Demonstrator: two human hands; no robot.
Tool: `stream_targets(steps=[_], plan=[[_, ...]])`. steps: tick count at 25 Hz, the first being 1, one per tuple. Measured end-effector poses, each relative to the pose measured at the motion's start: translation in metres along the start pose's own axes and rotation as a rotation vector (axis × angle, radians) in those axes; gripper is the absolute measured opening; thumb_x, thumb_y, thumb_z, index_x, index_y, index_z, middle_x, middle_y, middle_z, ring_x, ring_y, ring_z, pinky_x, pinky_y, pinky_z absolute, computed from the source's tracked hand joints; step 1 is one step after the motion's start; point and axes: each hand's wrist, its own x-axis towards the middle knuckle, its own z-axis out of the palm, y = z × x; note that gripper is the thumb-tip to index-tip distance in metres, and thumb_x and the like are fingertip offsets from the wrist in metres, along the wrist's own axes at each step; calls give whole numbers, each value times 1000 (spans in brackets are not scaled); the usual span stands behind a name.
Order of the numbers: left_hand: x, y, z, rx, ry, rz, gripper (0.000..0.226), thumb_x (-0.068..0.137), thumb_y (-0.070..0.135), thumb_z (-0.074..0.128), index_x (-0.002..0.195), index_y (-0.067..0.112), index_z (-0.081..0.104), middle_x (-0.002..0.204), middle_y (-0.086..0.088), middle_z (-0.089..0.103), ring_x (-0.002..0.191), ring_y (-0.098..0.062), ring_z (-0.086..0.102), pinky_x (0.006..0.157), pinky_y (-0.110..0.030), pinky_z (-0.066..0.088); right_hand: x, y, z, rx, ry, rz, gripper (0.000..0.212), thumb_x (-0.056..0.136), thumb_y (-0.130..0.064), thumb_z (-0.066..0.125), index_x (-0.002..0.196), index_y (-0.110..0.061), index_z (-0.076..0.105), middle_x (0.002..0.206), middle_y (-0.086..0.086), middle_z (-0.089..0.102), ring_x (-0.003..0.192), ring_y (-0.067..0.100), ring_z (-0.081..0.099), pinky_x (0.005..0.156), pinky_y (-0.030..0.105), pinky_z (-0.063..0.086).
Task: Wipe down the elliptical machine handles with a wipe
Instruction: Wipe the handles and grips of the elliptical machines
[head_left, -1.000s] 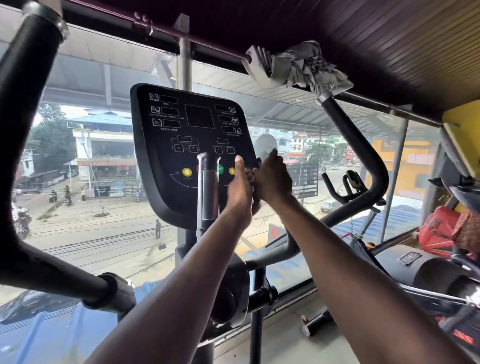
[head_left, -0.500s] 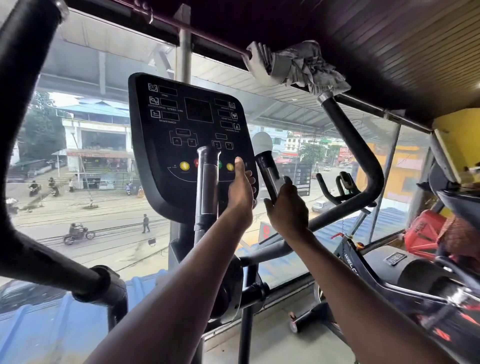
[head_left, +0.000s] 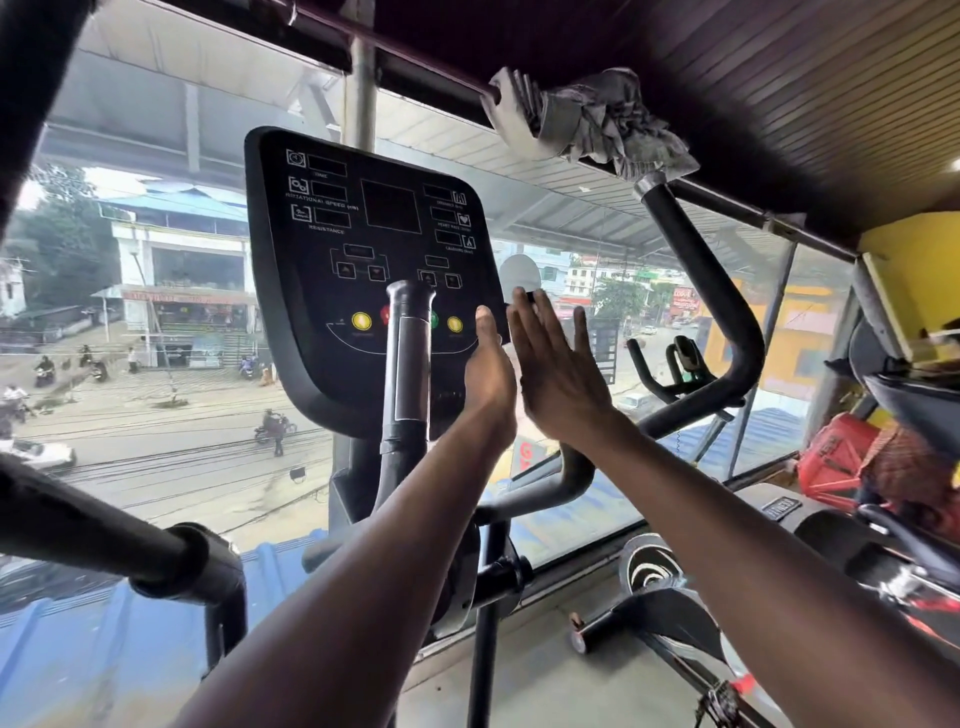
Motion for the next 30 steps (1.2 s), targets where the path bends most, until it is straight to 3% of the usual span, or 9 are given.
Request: stream_targets(steps=[7,11,13,17,19,21,24,27,30], plan=[[-8,8,-4,-3,-20,1,69,93,66,33,136,16,54,139,-8,54,128,-28,51,112,-45,36,5,-6,1,-66,-46,-124,74,91,-21,42,153,-17,3,162,5,0,148,26,-15,114,58,-11],[-7,8,-10,48,12,23,58,94,65,32,117,23,63,131,-5,61,111,-21,59,101,-39,44,5,-11,1,-54,-17,-157,64,89,-25,24,152,-13,16,161,8,12,149,25,-11,115,58,-9],[-7,9,-12,55,36,9,51,94,65,32,107,27,64,127,-6,61,102,-18,59,95,-36,46,1,-9,-1,72,36,-96,69,84,-21,18,152,-7,14,162,10,7,149,26,-6,117,56,-4],[-2,8,-13,48,17,-15,70,92,68,31,131,16,56,122,-7,60,113,-22,55,104,-39,41,3,-20,8,308,122,161,69,88,-12,32,151,1,7,159,20,10,147,34,13,119,47,19],[-3,9,-11,17,23,-2,65,93,66,32,121,14,60,107,0,60,98,-16,56,97,-35,43,17,-12,5,583,77,392,62,93,-20,55,144,1,26,144,25,40,129,36,46,99,41,44],[-4,9,-12,16,17,-1,69,94,65,32,131,12,55,118,0,61,108,-17,56,106,-39,40,33,6,-6,1008,-76,535,39,83,-30,72,110,-7,56,106,20,66,91,31,67,79,39,52],[-4,10,-16,17,5,-14,73,94,65,32,140,11,48,135,-6,58,123,-21,53,108,-39,38,36,13,-9,1342,-216,627,25,74,-29,79,80,-14,60,74,11,67,63,24,66,74,44,57],[-3,12,-16,-8,0,-1,72,94,64,32,139,10,49,133,-5,58,121,-20,53,104,-35,40,31,-3,4,885,181,633,48,76,-37,76,110,-8,56,105,14,62,97,29,61,80,37,47],[-2,13,-11,-5,-15,13,74,92,68,31,135,12,54,129,-4,60,118,-20,56,108,-39,40,45,-7,-4,557,507,300,42,87,-19,63,125,-5,49,119,16,50,109,30,46,86,37,39]])
